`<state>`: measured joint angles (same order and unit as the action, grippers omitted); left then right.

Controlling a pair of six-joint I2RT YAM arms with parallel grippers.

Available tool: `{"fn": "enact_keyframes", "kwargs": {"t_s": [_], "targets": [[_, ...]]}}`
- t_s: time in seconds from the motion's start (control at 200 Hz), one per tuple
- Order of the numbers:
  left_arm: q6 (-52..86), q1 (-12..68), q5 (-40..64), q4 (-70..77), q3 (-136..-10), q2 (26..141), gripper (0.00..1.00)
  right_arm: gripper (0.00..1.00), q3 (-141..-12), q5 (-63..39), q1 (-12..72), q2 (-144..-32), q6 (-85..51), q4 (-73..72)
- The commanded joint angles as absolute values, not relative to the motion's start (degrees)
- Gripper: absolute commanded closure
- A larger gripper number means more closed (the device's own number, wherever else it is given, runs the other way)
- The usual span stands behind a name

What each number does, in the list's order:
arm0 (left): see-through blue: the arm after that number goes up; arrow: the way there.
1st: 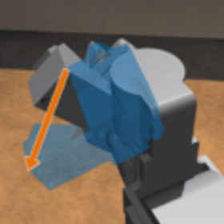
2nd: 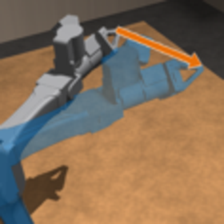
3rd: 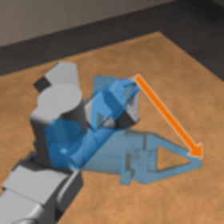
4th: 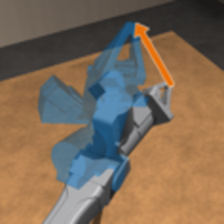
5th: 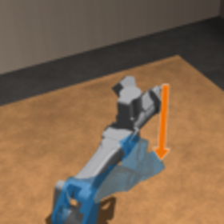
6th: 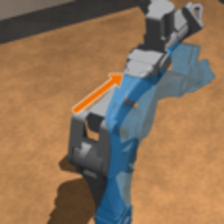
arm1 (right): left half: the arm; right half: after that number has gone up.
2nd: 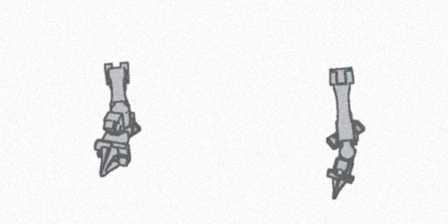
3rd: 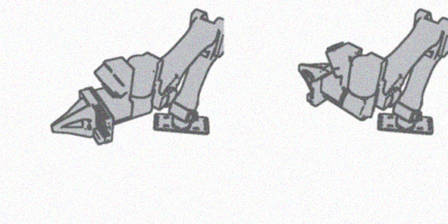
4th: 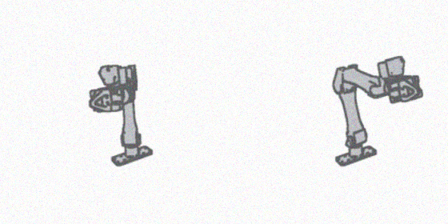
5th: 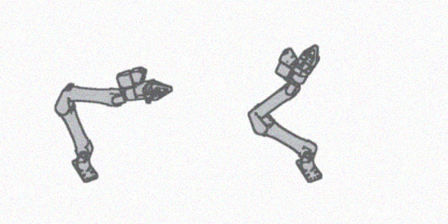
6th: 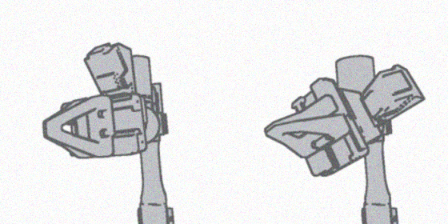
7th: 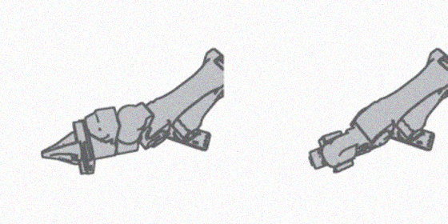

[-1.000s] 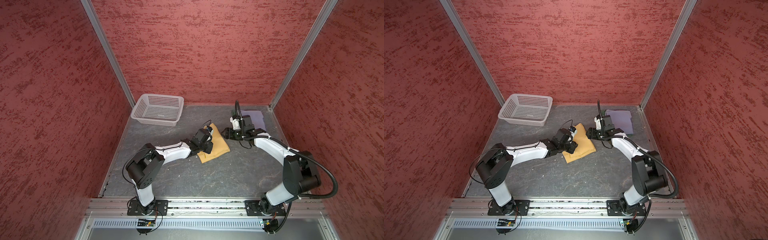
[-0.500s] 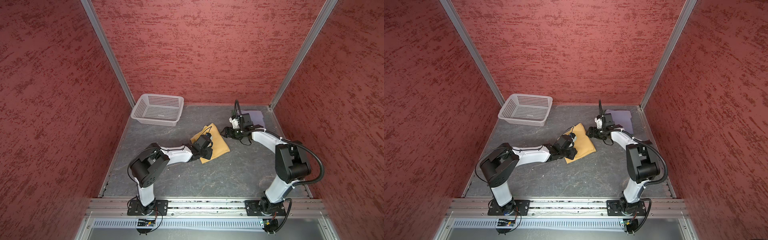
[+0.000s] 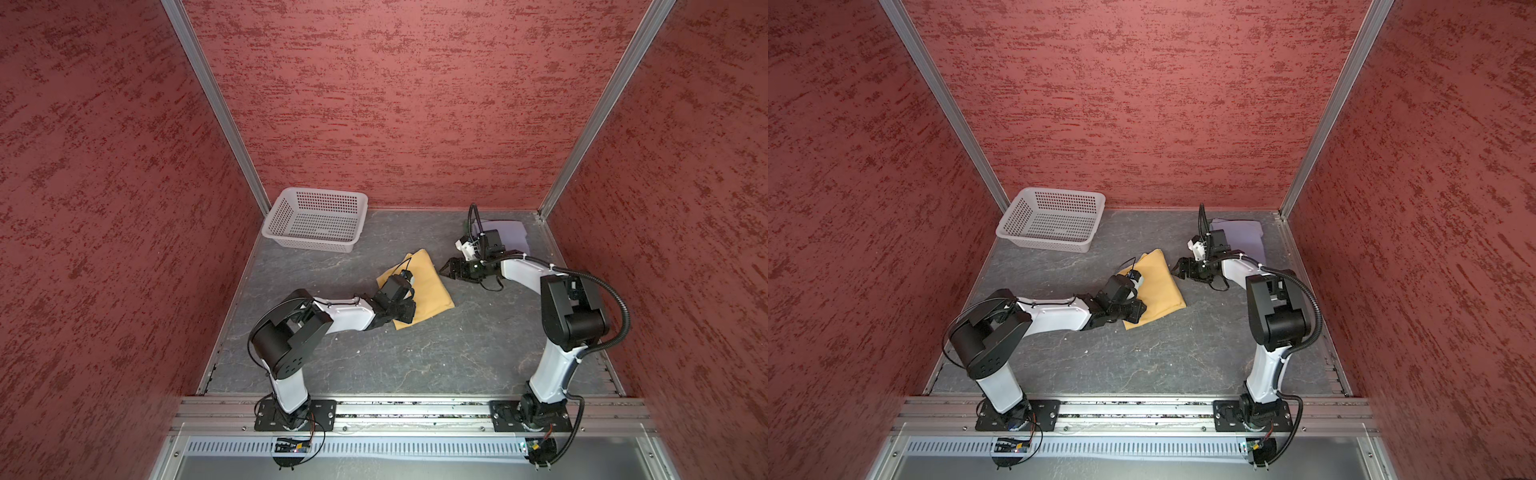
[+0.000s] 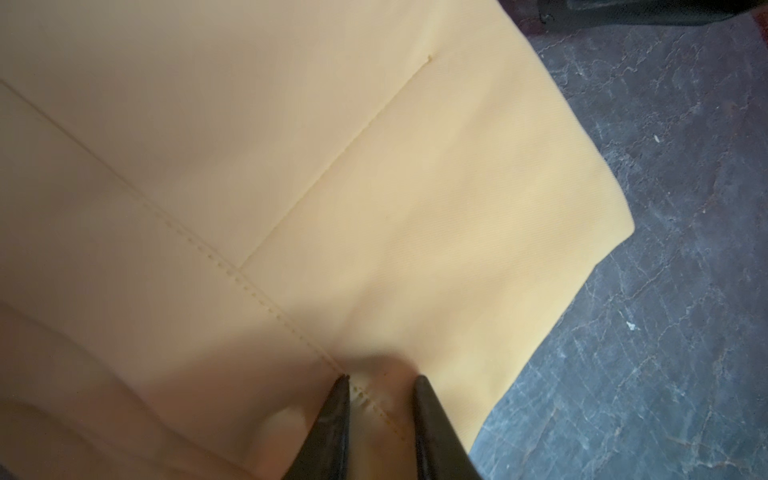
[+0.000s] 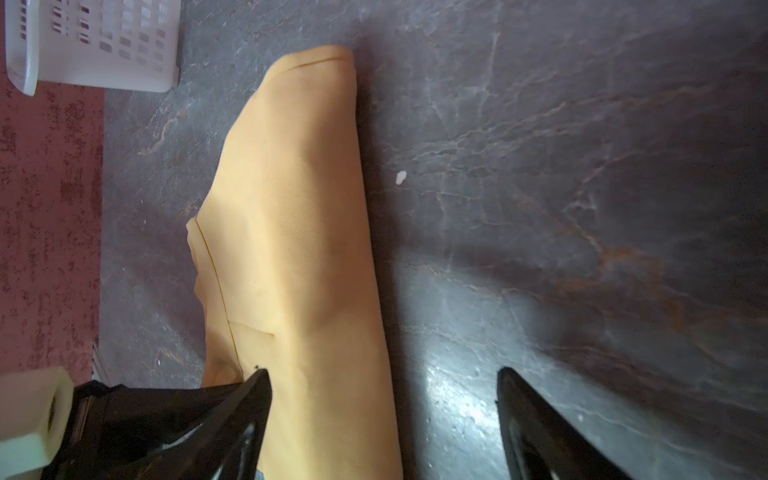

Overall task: Fold and stack skirts
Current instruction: Pick up the skirt from the center of the table.

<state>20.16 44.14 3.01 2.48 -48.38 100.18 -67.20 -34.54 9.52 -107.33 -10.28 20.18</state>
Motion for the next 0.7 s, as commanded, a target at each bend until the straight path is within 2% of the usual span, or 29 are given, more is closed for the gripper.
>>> {"fn": "enact_keyframes", "kwargs": {"t_s": [0.0,0.256,0.696], "targets": [[18.8,42.9,4.2,-4.3,-45.2,100.3,0.72,0.15,-69.4,-39.2,9.3,-109.3,-5.9,21.6],[18.5,41.8,6.1,-2.7,-42.6,99.4,0.72,0.15,-68.8,-46.8,9.4,-112.3,-5.8,18.6],[18.7,41.6,7.4,0.0,-40.1,99.8,0.73,0.17,-69.5,-48.3,12.7,-117.4,-6.4,18.2]]}}
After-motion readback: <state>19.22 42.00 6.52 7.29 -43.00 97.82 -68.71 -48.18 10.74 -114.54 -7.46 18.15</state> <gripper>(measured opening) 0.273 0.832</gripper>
